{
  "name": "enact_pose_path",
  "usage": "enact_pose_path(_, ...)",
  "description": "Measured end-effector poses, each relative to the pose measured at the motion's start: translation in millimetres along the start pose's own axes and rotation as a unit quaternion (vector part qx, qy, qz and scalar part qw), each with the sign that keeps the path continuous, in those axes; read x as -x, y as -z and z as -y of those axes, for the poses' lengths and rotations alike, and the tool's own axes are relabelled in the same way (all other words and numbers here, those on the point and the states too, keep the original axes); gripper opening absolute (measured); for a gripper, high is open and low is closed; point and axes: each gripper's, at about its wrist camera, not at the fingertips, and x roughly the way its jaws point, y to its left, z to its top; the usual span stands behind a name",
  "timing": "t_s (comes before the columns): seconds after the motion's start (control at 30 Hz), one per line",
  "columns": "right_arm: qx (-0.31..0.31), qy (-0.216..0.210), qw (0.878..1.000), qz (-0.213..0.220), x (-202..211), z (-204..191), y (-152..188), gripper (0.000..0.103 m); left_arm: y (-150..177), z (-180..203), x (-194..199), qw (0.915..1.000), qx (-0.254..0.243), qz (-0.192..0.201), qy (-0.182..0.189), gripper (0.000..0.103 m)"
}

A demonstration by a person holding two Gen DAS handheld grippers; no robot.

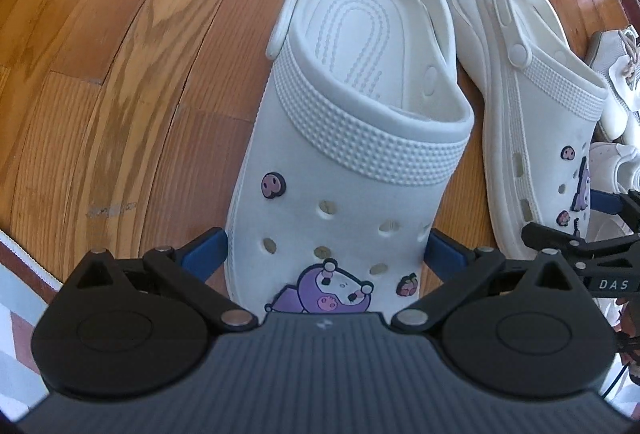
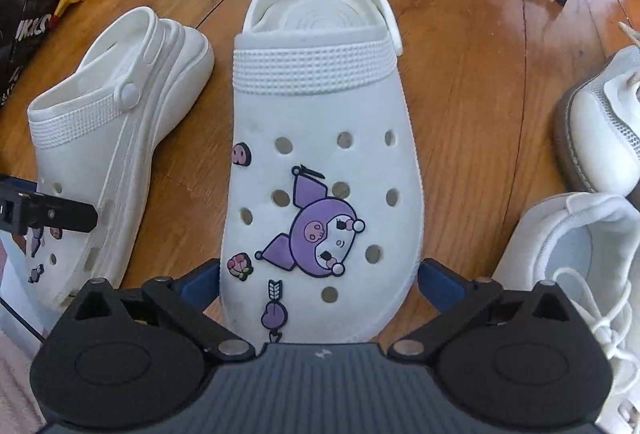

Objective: Organize scattered shoes

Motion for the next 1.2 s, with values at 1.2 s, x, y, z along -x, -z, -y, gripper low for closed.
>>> enact_pose_path(1.2, -0.187, -0.17, 0.942, 0.22, 82.3, 122.2, -6.8, 0.101, -4.4, 1.5, 24.1, 0.971, 0.085, 0.134, 0.179, 0.075)
